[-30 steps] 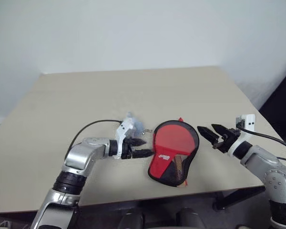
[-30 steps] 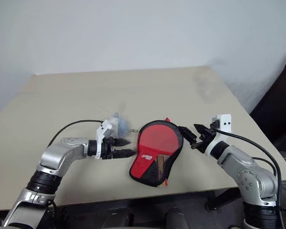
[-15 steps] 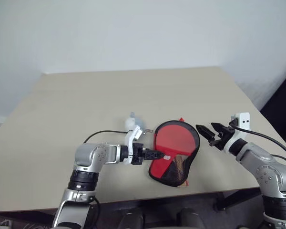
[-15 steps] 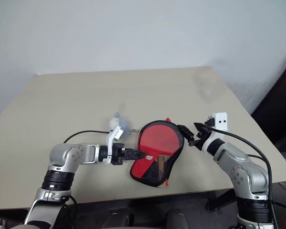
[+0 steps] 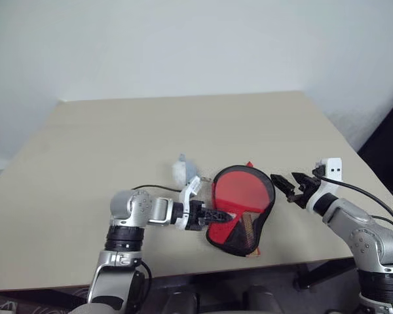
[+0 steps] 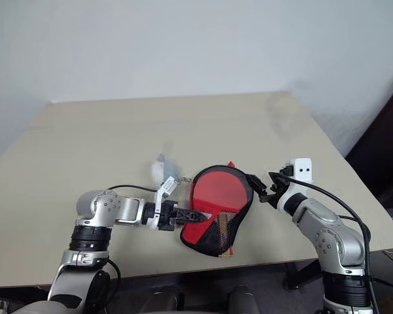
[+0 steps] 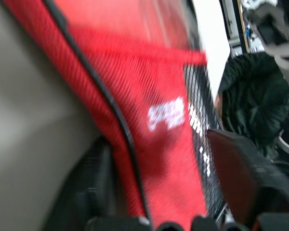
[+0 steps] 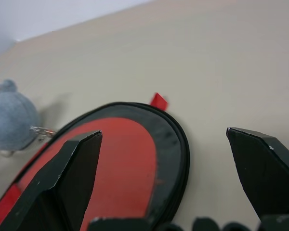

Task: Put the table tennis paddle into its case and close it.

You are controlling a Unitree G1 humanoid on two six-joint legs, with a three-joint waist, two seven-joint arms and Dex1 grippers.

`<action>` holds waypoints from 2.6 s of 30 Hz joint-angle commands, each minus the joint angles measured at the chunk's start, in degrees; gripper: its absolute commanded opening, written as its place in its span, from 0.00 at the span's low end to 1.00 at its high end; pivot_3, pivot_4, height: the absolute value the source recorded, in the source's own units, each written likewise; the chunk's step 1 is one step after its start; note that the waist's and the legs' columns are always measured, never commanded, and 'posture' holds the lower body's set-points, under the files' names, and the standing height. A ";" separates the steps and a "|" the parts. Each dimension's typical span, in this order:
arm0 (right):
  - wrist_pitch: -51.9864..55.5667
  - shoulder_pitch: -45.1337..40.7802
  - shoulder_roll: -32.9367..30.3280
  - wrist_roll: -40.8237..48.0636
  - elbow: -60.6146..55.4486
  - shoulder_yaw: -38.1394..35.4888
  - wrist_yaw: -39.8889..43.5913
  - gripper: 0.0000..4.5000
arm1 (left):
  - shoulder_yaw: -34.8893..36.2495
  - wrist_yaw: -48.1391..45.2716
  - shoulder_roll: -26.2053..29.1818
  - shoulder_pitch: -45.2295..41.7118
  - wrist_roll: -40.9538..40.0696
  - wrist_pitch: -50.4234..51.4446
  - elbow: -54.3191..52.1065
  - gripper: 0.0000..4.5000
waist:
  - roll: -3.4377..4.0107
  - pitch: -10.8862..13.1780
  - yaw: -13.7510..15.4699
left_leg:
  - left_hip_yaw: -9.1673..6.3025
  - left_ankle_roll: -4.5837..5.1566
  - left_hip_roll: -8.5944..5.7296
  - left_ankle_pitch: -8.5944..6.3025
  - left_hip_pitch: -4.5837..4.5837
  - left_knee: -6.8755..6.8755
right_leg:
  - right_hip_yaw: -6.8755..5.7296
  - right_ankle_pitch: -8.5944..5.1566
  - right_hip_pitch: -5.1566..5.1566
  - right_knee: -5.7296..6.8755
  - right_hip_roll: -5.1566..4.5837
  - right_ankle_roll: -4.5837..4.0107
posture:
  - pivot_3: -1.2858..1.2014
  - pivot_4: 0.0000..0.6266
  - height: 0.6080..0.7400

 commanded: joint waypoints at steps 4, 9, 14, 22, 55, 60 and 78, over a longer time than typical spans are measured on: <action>-0.57 -1.44 0.12 -2.07 -0.68 -1.56 -1.40 1.00 | 0.20 0.42 -0.56 -0.63 -4.78 0.41 1.30 0.07 | 0.01 0.00 -0.09 | 0.00 0.00 0.00 0.00 -0.01 -0.01 | 0.00 0.00 -0.02 0.02 0.00 0.00 | 0.52 0.00 1.00; -0.82 -1.67 -0.25 -3.59 -1.46 -0.94 -1.31 1.00 | -1.00 1.43 -2.61 -2.22 -3.53 -0.32 4.58 0.00 | 0.01 0.00 0.06 | 0.01 0.00 0.00 0.00 -0.01 0.00 | 0.00 0.00 -0.01 0.01 0.00 0.00 | 0.52 0.00 1.00; -0.59 -1.74 0.09 -4.16 -1.51 -1.28 -1.49 1.00 | -6.17 -0.79 -3.61 -3.54 -3.64 -2.92 5.97 0.00 | 0.06 -0.04 0.22 | -0.02 -0.01 -0.06 0.00 0.01 0.03 | 0.00 0.00 0.09 -0.04 -0.04 0.00 | 0.52 0.00 1.00; -0.29 -1.36 -0.07 -5.07 -1.87 -1.71 -2.16 1.00 | -11.01 -2.09 -8.45 -6.12 -2.02 -7.44 11.41 0.00 | 0.10 -0.06 0.33 | -0.11 0.00 -0.20 0.00 0.01 0.09 | 0.01 0.00 0.26 -0.15 -0.11 0.03 | 0.52 0.00 1.00; -4.20 -4.94 -0.06 -8.23 1.45 1.28 3.25 1.00 | -18.25 -14.35 13.97 0.50 5.06 -36.44 -13.54 0.84 | 0.28 -0.03 -1.39 | -0.10 0.01 -0.18 0.00 -0.01 -0.09 | 0.10 0.00 0.08 -0.13 -0.08 0.05 | 0.52 0.00 1.00; -1.85 -4.49 -1.19 -7.65 0.06 5.90 8.00 1.00 | -11.94 -12.01 16.44 -0.40 6.67 -40.49 -10.42 0.84 | 0.29 -0.02 -1.48 | -0.09 0.01 -0.16 0.01 -0.04 -0.13 | 0.12 0.00 -0.01 -0.11 -0.06 0.04 | 0.52 0.00 1.00; -5.74 -7.90 3.53 -21.19 11.38 21.69 9.46 1.00 | -6.22 1.28 13.61 -11.51 20.56 -55.55 17.61 0.84 | 0.19 -0.07 -1.37 | -0.13 -0.01 -0.17 0.02 0.06 -0.12 | 0.09 0.01 0.12 -0.12 -0.05 0.06 | 0.52 0.00 1.00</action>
